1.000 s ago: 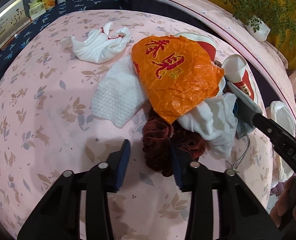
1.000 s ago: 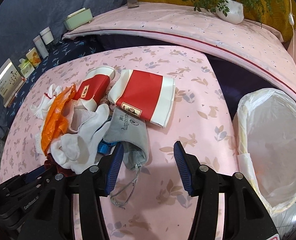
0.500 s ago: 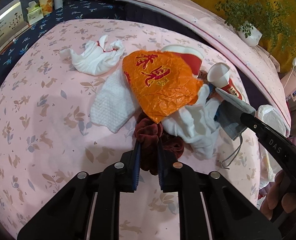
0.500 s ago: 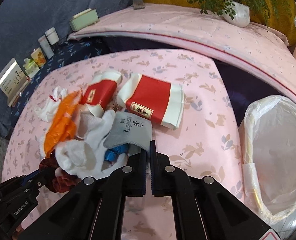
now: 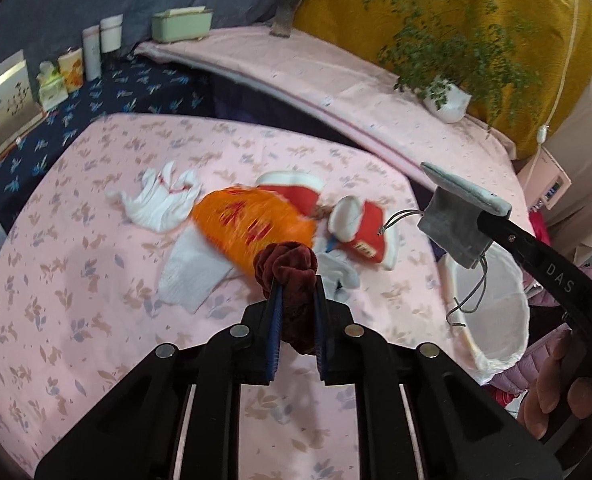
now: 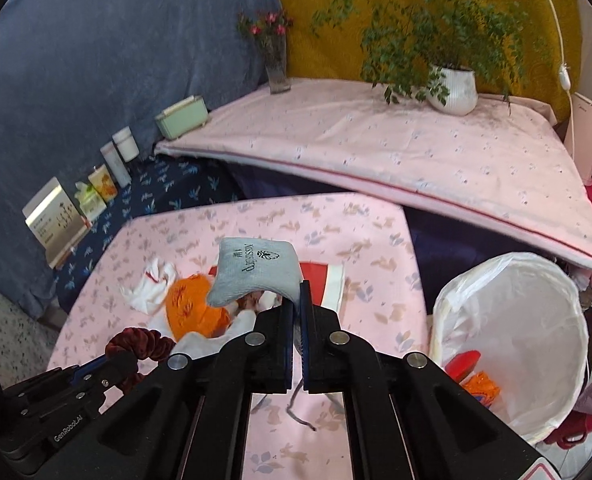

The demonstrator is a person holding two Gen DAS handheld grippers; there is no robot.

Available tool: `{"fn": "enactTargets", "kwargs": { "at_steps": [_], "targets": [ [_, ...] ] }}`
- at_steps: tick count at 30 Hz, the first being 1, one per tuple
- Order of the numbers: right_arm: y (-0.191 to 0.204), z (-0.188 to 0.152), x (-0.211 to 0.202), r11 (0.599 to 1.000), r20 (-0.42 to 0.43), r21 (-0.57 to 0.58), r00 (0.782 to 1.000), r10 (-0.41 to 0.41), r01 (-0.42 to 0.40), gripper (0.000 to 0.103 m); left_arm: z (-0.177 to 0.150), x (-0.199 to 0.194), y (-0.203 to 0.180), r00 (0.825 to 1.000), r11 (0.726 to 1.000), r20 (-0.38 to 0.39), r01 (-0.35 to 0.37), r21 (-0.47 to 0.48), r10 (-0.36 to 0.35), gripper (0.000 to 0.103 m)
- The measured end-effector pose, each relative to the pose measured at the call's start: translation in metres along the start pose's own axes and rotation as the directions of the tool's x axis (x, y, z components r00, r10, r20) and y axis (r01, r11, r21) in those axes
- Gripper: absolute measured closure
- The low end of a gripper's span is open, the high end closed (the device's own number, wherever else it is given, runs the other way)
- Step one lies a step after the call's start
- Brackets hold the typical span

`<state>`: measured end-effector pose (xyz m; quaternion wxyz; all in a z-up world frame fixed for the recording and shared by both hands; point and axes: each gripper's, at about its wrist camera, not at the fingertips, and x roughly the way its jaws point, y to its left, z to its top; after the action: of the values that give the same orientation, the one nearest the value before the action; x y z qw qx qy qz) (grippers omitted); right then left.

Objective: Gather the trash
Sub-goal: 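Carry the scrunchie and grey mask over the bin and release both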

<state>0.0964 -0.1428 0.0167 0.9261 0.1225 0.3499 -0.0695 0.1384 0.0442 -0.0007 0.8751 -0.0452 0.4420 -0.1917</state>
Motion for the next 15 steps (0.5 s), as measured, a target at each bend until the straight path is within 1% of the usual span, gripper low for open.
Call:
{"fn": "enactTargets", "kwargs": {
  "at_steps": [7,11,15],
  "targets": [
    [-0.030,0.016,-0.038,0.999,0.083,0.044,0.996,-0.036,0.032,0.100,0.017,-0.022,-0.051,0.996,0.994,0.064,0.057,0.093,-0.063,0.090],
    [-0.052,0.020,-0.054,0.995,0.116,0.074,0.990,-0.078,0.070,0.100,0.024,-0.027,-0.081,0.992,0.985,0.078,0.091,0.145,-0.103,0.090],
    [-0.077,0.019,-0.068,0.988,0.136,0.108,0.983,-0.122,0.107,0.100,0.026,-0.024,-0.116,0.988,0.969,0.073,0.118,0.215,-0.137,0.090]
  ]
}}
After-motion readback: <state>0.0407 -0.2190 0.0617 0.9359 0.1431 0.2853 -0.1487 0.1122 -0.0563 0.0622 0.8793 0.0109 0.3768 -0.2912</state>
